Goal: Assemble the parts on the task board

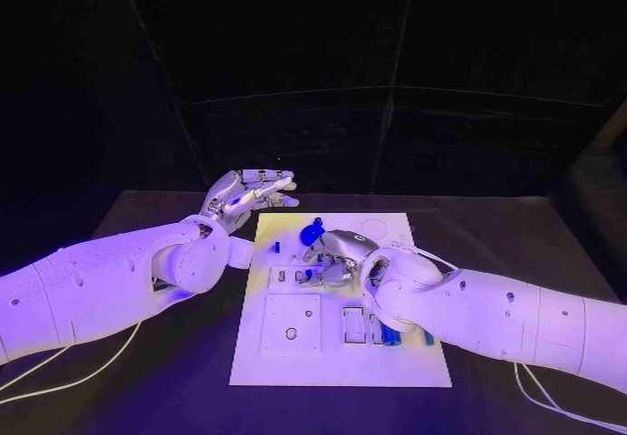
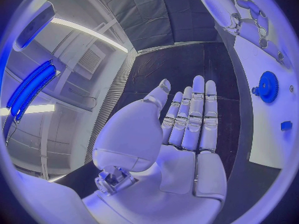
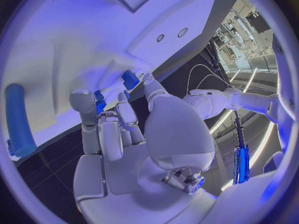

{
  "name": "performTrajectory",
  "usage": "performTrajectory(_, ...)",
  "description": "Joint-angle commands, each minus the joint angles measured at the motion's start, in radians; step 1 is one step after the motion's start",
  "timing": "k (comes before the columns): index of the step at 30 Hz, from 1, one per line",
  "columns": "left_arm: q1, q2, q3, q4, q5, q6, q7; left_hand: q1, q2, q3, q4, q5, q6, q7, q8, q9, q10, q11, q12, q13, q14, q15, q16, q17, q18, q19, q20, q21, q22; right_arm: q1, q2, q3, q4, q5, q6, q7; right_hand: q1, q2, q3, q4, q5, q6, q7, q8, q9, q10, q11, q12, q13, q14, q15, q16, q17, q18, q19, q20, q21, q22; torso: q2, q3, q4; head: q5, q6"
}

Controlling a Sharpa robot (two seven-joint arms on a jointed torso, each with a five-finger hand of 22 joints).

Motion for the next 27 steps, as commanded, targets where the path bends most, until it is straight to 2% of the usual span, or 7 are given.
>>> performTrajectory(1,0.001,0.002,0.0,0.001,-0.001,0.018,0.005,-0.008,0.004,0.003,-0.003,0.002,0.005,0.004,-0.005,-0.001,0.005,0.001,-0.006,-0.001,0.001,0.001,-0.005,0.002,0.014,0.004,0.003,-0.007,-0.002,-0.001,-0.008,0.001,0.013,0.014,-0.102,0.087,0.004,0.001,-0.018,0.005,-0.001,-0.007,0.0,0.002,0.001,-0.004,-0.001,0.0,0.003,0.07,0.007,-0.005,0.12,-0.001,-0.002,0.006,-0.006,-0.007,0.0,-0.0001,0.0015,-0.004,0.005)
performTrajectory(6,0.001,0.001,0.0,0.0,-0.002,0.02,0.004,-0.009,0.006,0.007,-0.005,0.002,0.012,-0.001,-0.003,0.0,0.012,-0.003,-0.006,-0.001,0.005,-0.001,-0.005,0.005,0.015,0.007,0.002,-0.006,-0.002,-0.001,-0.038,0.002,0.048,0.051,-0.116,0.172,0.008,0.007,-0.057,0.02,-0.006,-0.007,0.0,0.01,0.002,-0.001,-0.002,0.005,0.007,0.068,0.008,-0.009,0.114,0.001,-0.007,0.006,-0.011,-0.016,-0.002,-0.0007,0.0003,-0.001,0.006)
performTrajectory(12,0.001,-0.002,0.0,-0.002,-0.011,0.022,-0.006,-0.02,0.007,0.019,-0.006,0.002,0.046,-0.018,0.007,0.002,0.052,-0.018,-0.008,0.001,0.039,-0.016,0.003,0.017,0.017,0.032,-0.009,0.004,0.0,0.008,-0.103,0.006,0.106,0.147,-0.062,0.266,0.008,0.017,-0.086,0.035,-0.01,-0.007,-0.001,0.014,0.002,-0.003,-0.001,0.004,0.004,0.066,0.007,-0.015,0.103,0.003,-0.014,0.006,-0.02,-0.032,-0.002,-0.0017,0.0031,0.001,0.008)
performTrajectory(17,0.001,-0.006,0.0,-0.016,-0.051,0.014,-0.028,-0.042,0.001,0.031,0.0,0.007,0.08,-0.039,0.008,0.001,0.139,-0.05,-0.007,0.005,0.199,-0.06,0.085,0.077,0.017,0.144,-0.054,0.071,0.027,0.032,-0.163,0.034,0.149,0.282,-0.012,0.349,0.024,0.031,-0.097,0.038,-0.008,-0.002,-0.002,0.02,0.003,-0.007,-0.002,0.003,0.001,0.062,0.006,-0.023,0.088,0.005,-0.021,0.006,-0.028,-0.044,-0.004,-0.0006,-0.0024,0.006,0.011)
performTrajectory(20,0.001,-0.009,0.0,-0.028,-0.118,0.001,-0.067,-0.079,-0.005,0.026,0.026,0.004,0.1,-0.058,0.008,0.001,0.193,-0.074,-0.004,0.012,0.315,-0.09,0.195,0.151,0.016,0.236,-0.088,0.138,0.058,0.041,-0.191,0.063,0.166,0.338,-0.02,0.396,0.031,0.043,-0.103,0.041,-0.007,-0.002,-0.003,0.023,0.003,-0.009,-0.003,0.002,-0.001,0.061,0.006,-0.026,0.084,0.007,-0.025,0.005,-0.032,-0.053,-0.009,-0.0001,-0.004,0.002,0.014)
performTrajectory(21,0.001,-0.009,0.0,-0.032,-0.141,-0.008,-0.09,-0.089,-0.005,0.026,0.036,0.001,0.112,-0.071,0.009,0.002,0.214,-0.084,-0.003,0.018,0.337,-0.103,0.247,0.191,0.013,0.264,-0.099,0.165,0.072,0.044,-0.2,0.073,0.171,0.355,-0.023,0.409,0.032,0.045,-0.105,0.042,-0.006,-0.001,-0.003,0.024,0.003,-0.009,-0.003,0.002,-0.001,0.061,0.006,-0.025,0.085,0.006,-0.025,0.005,-0.032,-0.052,-0.01,0.0001,-0.0041,0.002,0.015)
performTrajectory(27,0.002,-0.013,0.0,-0.048,-0.285,-0.046,-0.278,-0.17,-0.016,-0.032,0.113,0.0,0.166,-0.104,0.024,0.015,0.322,-0.129,0.083,0.106,0.401,-0.138,0.869,0.805,0.012,0.368,-0.145,0.298,0.145,0.083,-0.258,0.097,0.196,0.469,-0.017,0.448,0.041,0.056,-0.115,0.045,-0.002,0.004,-0.005,0.029,0.004,-0.013,-0.004,-0.002,-0.007,0.061,0.005,-0.026,0.084,0.007,-0.027,0.005,-0.035,-0.056,-0.024,0.0008,0.0013,0.001,0.009)
